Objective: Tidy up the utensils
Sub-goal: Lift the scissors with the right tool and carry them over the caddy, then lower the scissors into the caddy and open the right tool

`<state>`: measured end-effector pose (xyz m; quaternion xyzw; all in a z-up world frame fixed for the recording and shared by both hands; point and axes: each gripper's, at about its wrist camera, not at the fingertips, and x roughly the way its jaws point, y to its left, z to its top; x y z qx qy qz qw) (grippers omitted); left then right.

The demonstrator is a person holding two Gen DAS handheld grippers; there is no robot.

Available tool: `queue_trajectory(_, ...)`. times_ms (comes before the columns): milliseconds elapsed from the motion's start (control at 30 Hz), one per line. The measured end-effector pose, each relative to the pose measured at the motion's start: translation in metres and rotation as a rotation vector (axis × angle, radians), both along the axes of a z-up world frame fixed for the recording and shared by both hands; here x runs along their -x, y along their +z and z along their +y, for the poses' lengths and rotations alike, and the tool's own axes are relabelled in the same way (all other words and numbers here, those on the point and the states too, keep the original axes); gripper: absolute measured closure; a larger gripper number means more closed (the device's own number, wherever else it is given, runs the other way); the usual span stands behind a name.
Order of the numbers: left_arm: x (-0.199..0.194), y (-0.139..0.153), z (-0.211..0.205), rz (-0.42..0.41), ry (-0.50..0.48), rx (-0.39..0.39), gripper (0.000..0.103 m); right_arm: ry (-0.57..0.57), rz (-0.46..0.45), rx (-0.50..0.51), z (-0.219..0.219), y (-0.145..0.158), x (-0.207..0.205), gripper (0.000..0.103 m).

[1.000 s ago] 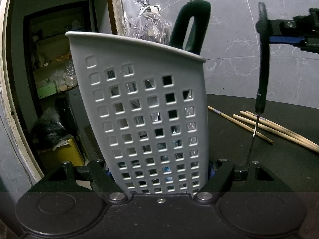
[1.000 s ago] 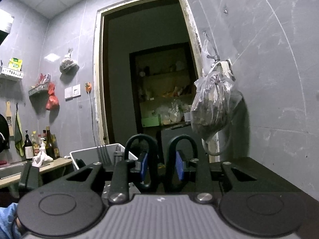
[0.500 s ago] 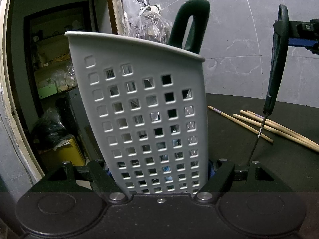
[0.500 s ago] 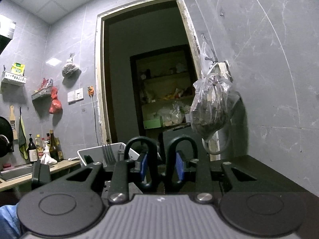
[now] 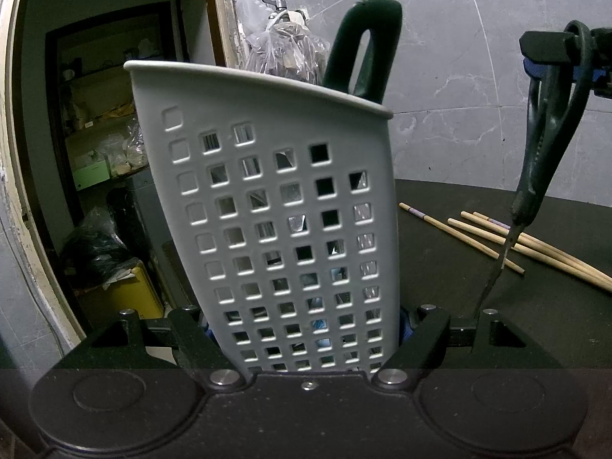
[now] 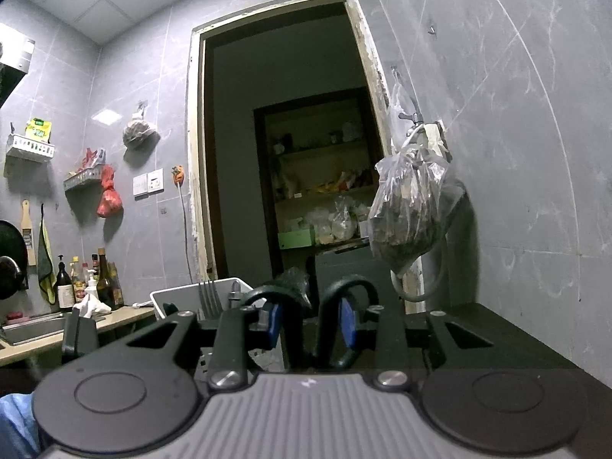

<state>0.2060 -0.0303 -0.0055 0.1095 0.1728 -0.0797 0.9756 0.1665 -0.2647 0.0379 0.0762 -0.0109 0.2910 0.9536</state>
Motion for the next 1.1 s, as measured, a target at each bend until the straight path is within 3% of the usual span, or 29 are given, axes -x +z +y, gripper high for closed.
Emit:
queue_trajectory(333,0.000,0.000,0.000,0.001,0.000,-0.001,0.024,0.008,-0.004,0.052,0.007,0.012,-0.002,0.069)
queue_trajectory(533,0.000,0.000,0.000,0.000,0.001,0.000,0.024,0.022,-0.045,0.147,0.027,0.053,-0.006,0.069)
queue_trajectory(667,0.000,0.000,0.000,0.000,0.000,-0.001,0.024,0.028,-0.120,0.173,0.042,0.085,-0.001,0.069)
queue_trajectory(900,0.000,0.000,0.000,0.000,0.000,0.001,0.024,0.102,-0.271,0.143,0.078,0.140,-0.004,0.069)
queue_trajectory(1100,0.001,0.000,0.000,0.000,0.000,0.001,0.024,0.200,-0.228,0.128,0.114,0.147,-0.027,0.068)
